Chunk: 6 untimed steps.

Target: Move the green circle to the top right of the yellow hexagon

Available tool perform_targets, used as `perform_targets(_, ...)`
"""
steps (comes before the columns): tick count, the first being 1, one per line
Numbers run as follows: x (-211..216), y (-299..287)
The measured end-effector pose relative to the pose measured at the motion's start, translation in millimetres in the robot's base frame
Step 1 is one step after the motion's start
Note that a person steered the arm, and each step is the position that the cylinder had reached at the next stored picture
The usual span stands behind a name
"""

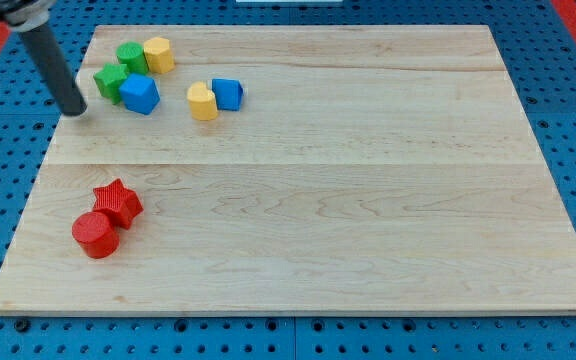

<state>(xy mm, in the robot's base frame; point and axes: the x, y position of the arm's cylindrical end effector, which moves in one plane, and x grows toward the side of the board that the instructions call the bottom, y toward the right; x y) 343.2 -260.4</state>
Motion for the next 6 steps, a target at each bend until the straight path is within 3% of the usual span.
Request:
perform_targets(2, -56, 42)
perform_targets(4, -71, 4)
perform_targets(6, -140, 30)
